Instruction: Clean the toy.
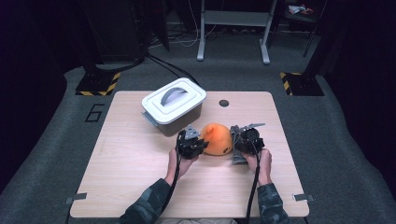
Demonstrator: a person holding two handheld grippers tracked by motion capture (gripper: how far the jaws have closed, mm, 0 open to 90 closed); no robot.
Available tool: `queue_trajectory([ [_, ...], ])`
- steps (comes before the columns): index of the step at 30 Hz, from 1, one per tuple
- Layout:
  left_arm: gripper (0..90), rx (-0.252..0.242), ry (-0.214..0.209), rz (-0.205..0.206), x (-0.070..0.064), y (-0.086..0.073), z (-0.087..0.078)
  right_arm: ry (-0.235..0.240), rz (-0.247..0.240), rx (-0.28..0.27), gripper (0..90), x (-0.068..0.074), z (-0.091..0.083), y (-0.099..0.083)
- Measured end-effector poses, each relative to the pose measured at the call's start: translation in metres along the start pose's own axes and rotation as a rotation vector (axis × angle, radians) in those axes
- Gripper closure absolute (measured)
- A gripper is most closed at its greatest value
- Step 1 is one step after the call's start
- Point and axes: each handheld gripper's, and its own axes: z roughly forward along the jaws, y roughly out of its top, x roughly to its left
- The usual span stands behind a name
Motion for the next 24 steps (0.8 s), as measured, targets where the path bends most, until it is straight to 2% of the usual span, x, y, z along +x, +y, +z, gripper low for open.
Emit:
queue_trajectory([
  [5,77.9,-0.003,-0.002,-0.006,0.0,0.0,0.0,-0.012,0.017,0.043,69.3,-0.004,0.006,-0.002],
  [7,77.8,-0.004,0.0,-0.007,0.001,0.0,-0.001,-0.024,-0.006,-0.011,69.2,-0.005,-0.005,0.002],
  [8,77.7,-0.004,0.0,-0.007,0.001,0.0,-0.001,-0.024,-0.006,-0.011,69.2,-0.005,-0.005,0.002],
  [9,77.7,-0.006,-0.001,-0.005,0.002,0.0,-0.001,-0.03,-0.01,-0.033,69.2,-0.004,-0.011,0.004],
  [10,77.5,-0.007,-0.002,-0.004,0.002,0.0,-0.001,-0.021,-0.021,-0.085,69.1,0.002,-0.024,0.011],
  [11,77.4,-0.007,-0.002,-0.004,0.002,0.0,-0.001,-0.021,-0.021,-0.085,69.1,0.002,-0.024,0.011],
  [12,77.4,-0.008,-0.004,-0.005,0.001,0.0,0.0,-0.009,-0.042,-0.15,69.0,0.012,-0.039,0.019],
  [13,77.2,-0.008,-0.004,-0.005,0.001,0.0,0.0,-0.009,-0.042,-0.15,69.0,0.012,-0.039,0.019],
  [14,77.1,-0.008,-0.007,-0.003,0.0,0.0,0.0,0.017,-0.074,-0.204,69.0,0.021,-0.048,0.026],
  [15,77.0,-0.008,-0.007,-0.003,0.0,0.0,0.0,0.017,-0.074,-0.204,69.0,0.021,-0.048,0.026],
  [16,77.0,-0.007,-0.008,0.002,0.001,0.0,0.0,0.027,-0.103,-0.209,69.0,0.025,-0.05,0.03],
  [17,76.7,-0.012,-0.012,0.0,0.001,0.0,0.0,0.033,-0.119,-0.194,69.1,0.034,-0.047,0.035],
  [18,76.3,-0.012,-0.012,0.0,0.001,0.0,0.0,0.025,-0.126,-0.171,69.1,0.037,-0.042,0.037],
  [21,74.4,-0.012,-0.029,-0.002,0.004,-0.001,0.0,0.021,-0.123,-0.144,69.9,0.037,-0.031,0.037],
  [22,71.3,-0.019,-0.037,-0.001,0.005,-0.002,-0.001,0.029,-0.095,-0.141,70.7,0.033,-0.025,0.033],
  [24,67.5,-0.02,-0.045,-0.001,0.007,-0.002,-0.003,0.036,-0.086,-0.136,70.9,0.032,-0.024,0.032],
])
